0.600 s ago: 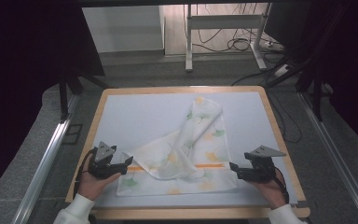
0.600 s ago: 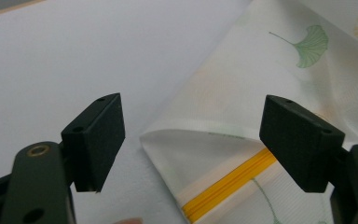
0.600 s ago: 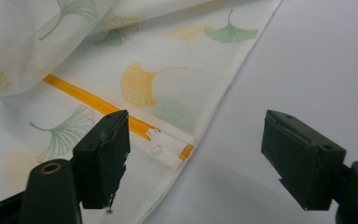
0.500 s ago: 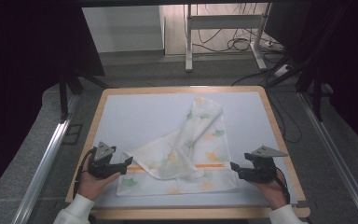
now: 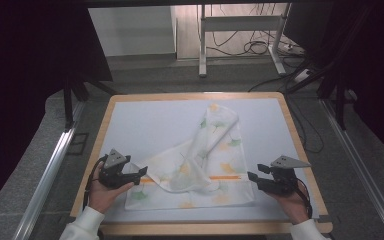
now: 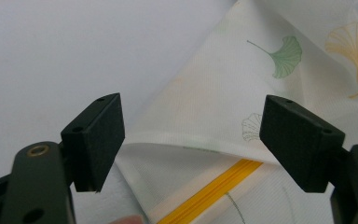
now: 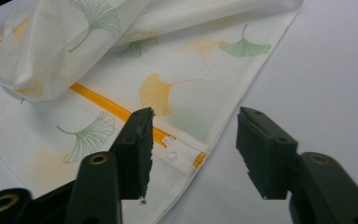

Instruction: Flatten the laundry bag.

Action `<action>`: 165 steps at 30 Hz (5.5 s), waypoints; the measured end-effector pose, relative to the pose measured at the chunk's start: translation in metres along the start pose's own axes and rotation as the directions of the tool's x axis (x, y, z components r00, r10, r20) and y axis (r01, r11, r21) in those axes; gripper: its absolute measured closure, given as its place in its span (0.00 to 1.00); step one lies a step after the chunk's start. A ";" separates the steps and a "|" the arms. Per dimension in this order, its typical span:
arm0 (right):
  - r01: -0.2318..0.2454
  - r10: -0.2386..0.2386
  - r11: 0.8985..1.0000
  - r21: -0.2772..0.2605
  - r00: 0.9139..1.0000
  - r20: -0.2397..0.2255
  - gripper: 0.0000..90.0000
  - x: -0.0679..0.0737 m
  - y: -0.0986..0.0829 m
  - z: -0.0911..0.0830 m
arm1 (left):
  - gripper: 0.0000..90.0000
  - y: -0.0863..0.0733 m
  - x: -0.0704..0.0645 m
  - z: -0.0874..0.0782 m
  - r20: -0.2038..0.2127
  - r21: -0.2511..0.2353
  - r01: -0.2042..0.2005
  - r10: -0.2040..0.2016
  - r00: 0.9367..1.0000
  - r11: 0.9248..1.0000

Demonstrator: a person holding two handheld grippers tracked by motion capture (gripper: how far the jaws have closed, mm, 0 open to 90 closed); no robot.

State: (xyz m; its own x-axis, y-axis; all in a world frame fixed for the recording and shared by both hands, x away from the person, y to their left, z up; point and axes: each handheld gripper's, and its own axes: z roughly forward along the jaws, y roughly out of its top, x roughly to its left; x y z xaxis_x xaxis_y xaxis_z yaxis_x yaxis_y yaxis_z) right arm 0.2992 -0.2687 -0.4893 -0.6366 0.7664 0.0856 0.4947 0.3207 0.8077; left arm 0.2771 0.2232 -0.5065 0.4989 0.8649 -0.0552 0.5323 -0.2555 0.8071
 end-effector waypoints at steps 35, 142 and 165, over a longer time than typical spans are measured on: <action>0.052 -0.042 0.995 0.081 0.992 -0.116 0.99 0.020 -0.005 0.017 | 0.31 0.022 -0.055 0.001 0.153 -0.038 -0.146 0.150 0.977 0.989; 0.110 -0.063 0.969 0.222 0.976 -0.210 0.99 0.036 -0.013 0.046 | 0.26 0.044 -0.167 0.107 0.321 0.099 -0.426 0.377 0.869 0.899; 0.091 -0.043 0.970 0.224 0.977 -0.207 0.98 0.034 -0.014 0.044 | 0.99 0.048 -0.149 0.099 0.317 0.079 -0.326 0.286 0.904 0.942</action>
State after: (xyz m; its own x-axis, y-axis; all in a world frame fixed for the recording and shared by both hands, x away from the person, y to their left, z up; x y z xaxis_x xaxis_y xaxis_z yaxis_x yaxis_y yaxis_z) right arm 0.2971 -0.2226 -0.5237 -0.7663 0.6198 0.1694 0.5549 0.5054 0.6608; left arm 0.2966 0.0395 -0.5181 0.8203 0.5719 -0.0059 0.3932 -0.5565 0.7319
